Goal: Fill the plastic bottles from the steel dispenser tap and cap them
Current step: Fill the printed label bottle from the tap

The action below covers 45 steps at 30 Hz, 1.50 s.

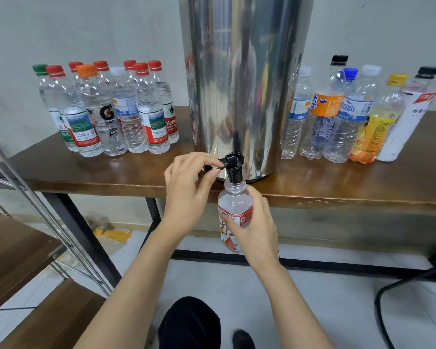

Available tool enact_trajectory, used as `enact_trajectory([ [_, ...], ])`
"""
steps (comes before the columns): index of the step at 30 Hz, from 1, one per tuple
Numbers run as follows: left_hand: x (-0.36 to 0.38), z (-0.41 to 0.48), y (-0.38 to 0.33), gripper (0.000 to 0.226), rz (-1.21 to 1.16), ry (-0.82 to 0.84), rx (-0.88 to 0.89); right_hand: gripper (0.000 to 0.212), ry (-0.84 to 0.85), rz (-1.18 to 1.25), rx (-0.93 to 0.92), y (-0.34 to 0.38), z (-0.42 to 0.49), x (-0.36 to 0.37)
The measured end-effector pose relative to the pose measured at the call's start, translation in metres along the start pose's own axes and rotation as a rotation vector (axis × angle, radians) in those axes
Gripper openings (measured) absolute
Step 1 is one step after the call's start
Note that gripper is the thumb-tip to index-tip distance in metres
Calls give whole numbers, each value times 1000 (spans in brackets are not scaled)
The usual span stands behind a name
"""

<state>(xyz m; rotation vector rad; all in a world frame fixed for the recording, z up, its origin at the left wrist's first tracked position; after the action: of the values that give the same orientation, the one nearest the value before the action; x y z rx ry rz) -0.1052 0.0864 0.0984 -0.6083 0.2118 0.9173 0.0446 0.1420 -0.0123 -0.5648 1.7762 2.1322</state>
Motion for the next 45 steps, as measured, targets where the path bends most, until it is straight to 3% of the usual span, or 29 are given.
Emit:
enact_trajectory([
  [14,11,-11,7,15,-161,-109,-103,73,-108,-46,-73,5,-8,-7],
  [45,13,-15,12,15,-229,-140,-165,74,-90,67,-54,3,-7,-6],
])
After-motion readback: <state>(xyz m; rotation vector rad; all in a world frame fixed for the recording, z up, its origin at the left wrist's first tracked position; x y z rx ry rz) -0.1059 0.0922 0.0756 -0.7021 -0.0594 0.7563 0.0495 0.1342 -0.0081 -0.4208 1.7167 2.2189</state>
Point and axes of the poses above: each hand's wrist, its own z-axis towards the middle knuckle, its own x-axis out of the palm, y = z × x, the point moved 9 cm from there along z, towards the middle knuckle, and after that the axes turned 10 degrees about x, right-handed, at the moved point
